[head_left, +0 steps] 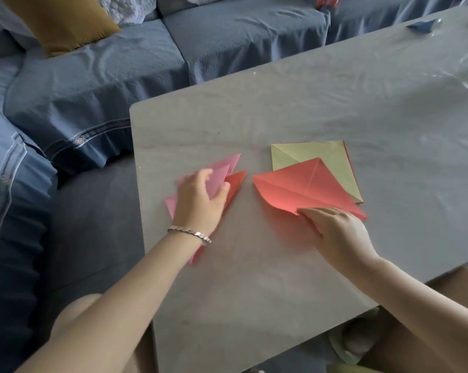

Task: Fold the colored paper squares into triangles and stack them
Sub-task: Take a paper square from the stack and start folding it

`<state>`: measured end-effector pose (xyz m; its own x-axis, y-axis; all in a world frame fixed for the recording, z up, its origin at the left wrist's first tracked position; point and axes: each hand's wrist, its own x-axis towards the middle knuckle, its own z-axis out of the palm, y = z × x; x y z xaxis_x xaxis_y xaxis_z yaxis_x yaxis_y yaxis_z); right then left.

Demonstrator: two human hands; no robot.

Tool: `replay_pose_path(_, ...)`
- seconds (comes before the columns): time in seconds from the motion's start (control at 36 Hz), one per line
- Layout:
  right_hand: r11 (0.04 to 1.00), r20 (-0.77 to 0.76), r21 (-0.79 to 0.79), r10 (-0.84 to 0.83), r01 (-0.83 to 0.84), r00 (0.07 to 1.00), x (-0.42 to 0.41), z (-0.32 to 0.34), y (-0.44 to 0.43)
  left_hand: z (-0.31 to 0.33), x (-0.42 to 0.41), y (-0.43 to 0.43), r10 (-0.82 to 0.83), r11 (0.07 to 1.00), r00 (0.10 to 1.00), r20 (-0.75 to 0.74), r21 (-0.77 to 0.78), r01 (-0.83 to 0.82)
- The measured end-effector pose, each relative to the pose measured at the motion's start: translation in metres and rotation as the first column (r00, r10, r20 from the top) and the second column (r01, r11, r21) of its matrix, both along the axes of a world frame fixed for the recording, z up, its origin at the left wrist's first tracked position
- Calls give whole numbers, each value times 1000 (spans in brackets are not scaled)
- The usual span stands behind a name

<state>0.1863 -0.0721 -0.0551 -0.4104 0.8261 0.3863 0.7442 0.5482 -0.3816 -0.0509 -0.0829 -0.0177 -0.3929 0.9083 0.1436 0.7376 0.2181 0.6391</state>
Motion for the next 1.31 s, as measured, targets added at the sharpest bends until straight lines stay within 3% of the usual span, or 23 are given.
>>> replay_pose_path(0.06, 997, -50, -15, 80, -81, 996, -8, 8, -12, -2, 17, -2, 82, 971, 930, 358, -239, 6)
replay_pose_path(0.08, 992, -64, -19, 125, -127, 990, -12, 12, -18, -4, 23, -4, 139, 947, 882, 451, -322, 15)
replay_pose_path(0.17, 960, -93, -19, 276, -279, 957, -19, 15, -29, -9, 29, -11, 258, 912, 787, 560, -411, -6)
replay_pose_path(0.25, 888, -150, -63, 443, -455, 884, -17, 10, -33, -15, 24, -12, 355, 918, 666, 656, -378, -116)
replay_pose_path(0.33, 832, -200, -138, 507, -537, 838, -11, 4, -33, -15, 14, -10, 396, 910, 663, 635, -370, -190)
replay_pose_path(0.42, 807, -244, -248, 483, -535, 841, -5, 2, -34, -15, 6, -13, 302, 922, 717, 629, -383, -52)
replay_pose_path(0.5, 821, -323, -362, 333, -441, 886, -1, 4, -33, -17, 0, -18, 169, 922, 839, 517, -384, 51)
replay_pose_path(0.61, 857, -412, -426, 103, -291, 905, -1, 4, -25, -18, -1, -27, 30, 931, 900, 434, -340, 133)
replay_pose_path(0.69, 852, -486, -466, -21, -239, 874, -5, 11, -17, -18, 0, -35, -29, 940, 889, 457, -289, 179)
replay_pose_path(0.81, 799, -432, -578, -128, -166, 893, -9, 20, -1, -13, 0, -45, -78, 935, 848, 525, -257, 245)
replay_pose_path(0.89, 757, -404, -629, -124, -177, 906, -12, 28, 6, -7, 0, -51, -104, 903, 794, 599, -277, 328)
replay_pose_path(1.03, 775, -466, -611, -183, -165, 866, -18, 34, 4, -3, -3, -57, -100, 867, 779, 619, -329, 373)
replay_pose_path(1.11, 788, -530, -592, -224, -168, 818, -20, 37, -3, 6, 1, -56, -124, 872, 862, 492, -361, 332)
replay_pose_path(1.19, 800, -549, -576, -227, -168, 804, -23, 45, -8, 20, 12, -58, -194, 923, 933, 304, -264, 278)
replay_pose_path(1.31, 798, -559, -573, -215, -186, 801, -28, 56, -13, 35, 28, -60, -277, 950, 908, 315, -49, 307)
